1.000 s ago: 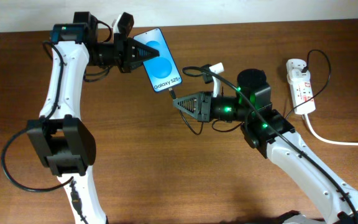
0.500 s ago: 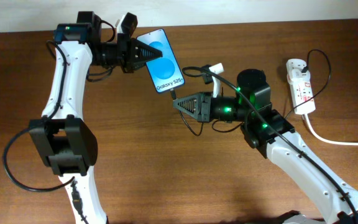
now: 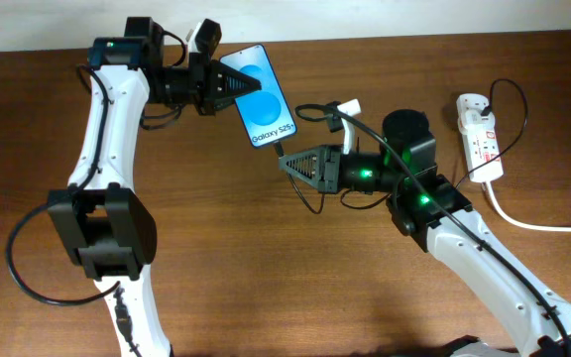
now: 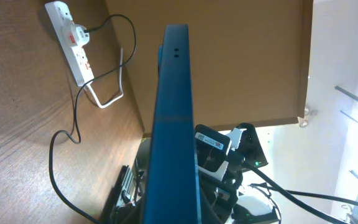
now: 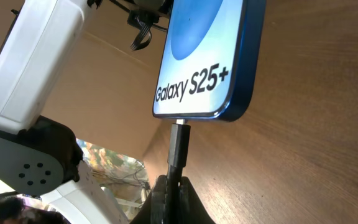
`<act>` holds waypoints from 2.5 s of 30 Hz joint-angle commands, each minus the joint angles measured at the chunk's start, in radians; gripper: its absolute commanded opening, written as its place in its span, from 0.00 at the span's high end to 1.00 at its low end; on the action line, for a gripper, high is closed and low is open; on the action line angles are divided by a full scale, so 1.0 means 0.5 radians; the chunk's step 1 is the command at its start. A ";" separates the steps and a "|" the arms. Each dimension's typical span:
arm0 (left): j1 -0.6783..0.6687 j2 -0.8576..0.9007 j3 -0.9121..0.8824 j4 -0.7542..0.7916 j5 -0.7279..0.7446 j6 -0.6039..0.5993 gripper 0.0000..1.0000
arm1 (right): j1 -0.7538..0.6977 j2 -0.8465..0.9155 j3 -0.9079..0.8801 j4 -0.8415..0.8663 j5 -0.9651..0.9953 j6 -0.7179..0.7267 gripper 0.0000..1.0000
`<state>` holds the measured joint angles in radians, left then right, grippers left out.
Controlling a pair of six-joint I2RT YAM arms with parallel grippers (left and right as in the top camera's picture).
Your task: Plug charger to phone and switch on socket
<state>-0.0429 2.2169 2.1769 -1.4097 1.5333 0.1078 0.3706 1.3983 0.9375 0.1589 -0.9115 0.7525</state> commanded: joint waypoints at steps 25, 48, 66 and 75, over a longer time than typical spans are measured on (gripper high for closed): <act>-0.176 0.018 -0.108 -0.168 -1.436 0.259 1.00 | -0.063 0.031 0.020 -0.253 0.285 -0.188 0.34; -0.225 0.581 -0.108 0.201 -1.566 0.071 0.92 | -0.063 0.031 0.020 -0.478 0.330 -0.188 0.24; -0.225 0.581 -0.108 0.166 -1.997 -0.120 0.39 | -0.063 0.031 0.020 -0.478 0.331 -0.188 0.23; -0.223 0.562 0.013 0.134 -2.491 -0.344 0.27 | -0.061 0.028 0.020 -0.684 0.507 -0.296 0.18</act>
<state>-0.1608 2.4947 2.1357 -1.3357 0.4137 -0.0395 0.3454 1.4113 0.9371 -0.1452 -0.7017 0.6727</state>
